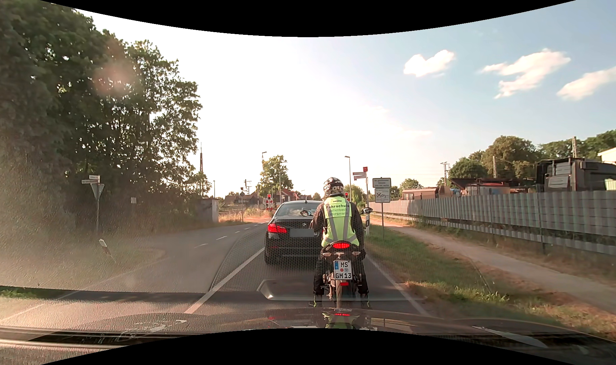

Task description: Follow the waypoints while adhering to traffic rules and regulations

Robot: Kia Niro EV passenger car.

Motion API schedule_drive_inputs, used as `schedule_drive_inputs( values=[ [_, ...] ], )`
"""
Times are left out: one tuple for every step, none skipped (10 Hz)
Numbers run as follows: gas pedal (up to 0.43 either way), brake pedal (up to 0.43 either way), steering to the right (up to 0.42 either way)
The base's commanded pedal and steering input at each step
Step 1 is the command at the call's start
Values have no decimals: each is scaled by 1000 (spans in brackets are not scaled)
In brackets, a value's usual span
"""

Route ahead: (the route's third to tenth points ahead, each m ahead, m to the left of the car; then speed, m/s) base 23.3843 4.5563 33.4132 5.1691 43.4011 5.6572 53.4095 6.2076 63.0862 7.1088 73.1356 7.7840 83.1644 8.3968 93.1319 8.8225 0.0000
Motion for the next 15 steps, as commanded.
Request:
schedule_drive_inputs(
  values=[
    [0,0,6],
    [0,0,6],
    [0,0,6],
    [0,0,6],
    [0,0,6],
    [0,0,6],
    [0,0,6],
    [0,0,6],
    [0,0,6],
    [0,0,6],
    [0,0,6],
    [0,0,6],
    [0,0,6],
    [0,0,6],
    [0,0,6]
  ],
)
